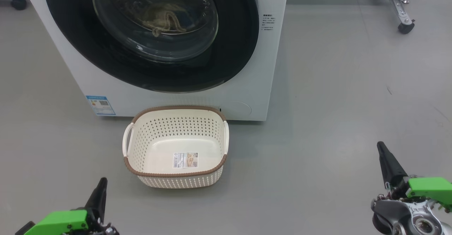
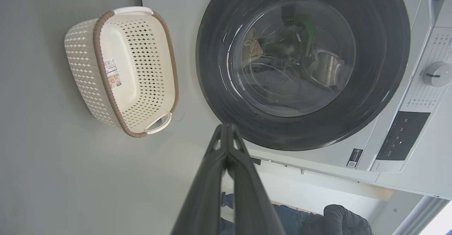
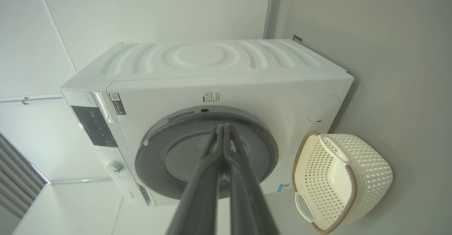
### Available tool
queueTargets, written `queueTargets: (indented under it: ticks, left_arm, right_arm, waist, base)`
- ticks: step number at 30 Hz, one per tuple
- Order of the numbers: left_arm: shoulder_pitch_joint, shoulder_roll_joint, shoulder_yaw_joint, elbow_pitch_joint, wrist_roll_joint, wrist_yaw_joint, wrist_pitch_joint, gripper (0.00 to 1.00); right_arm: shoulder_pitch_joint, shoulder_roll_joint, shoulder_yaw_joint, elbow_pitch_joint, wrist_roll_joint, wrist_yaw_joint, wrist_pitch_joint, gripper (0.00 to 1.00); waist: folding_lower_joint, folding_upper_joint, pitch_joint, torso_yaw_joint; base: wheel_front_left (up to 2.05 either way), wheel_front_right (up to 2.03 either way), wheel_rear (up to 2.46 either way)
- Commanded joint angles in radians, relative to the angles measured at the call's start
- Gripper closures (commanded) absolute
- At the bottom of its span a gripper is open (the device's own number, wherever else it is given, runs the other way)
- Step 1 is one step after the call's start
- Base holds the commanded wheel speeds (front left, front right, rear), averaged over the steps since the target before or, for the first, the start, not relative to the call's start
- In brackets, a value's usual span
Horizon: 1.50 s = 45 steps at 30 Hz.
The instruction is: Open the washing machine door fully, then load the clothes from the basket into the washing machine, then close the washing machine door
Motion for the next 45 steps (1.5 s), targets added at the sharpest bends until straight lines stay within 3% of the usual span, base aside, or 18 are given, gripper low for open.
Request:
queueTargets:
  ticks: [1,45]
  left_arm:
    - [-0.051,0.006,0.046,-0.037,-0.027,-0.007,0.011,1.00]
    - [-0.051,0.006,0.046,-0.038,-0.027,-0.007,0.011,1.00]
  right_arm:
    - [-0.063,-0.025,0.017,-0.028,0.030,0.003,0.016,1.00]
    - [-0.063,-0.022,0.013,-0.028,0.027,0.003,0.019,1.00]
  waist:
    - [0.0000,0.0000,0.000,0.000]
    - [0.0000,0.0000,0.000,0.000]
  base:
    - [0.00,0.00,0.00]
    - [0.00,0.00,0.00]
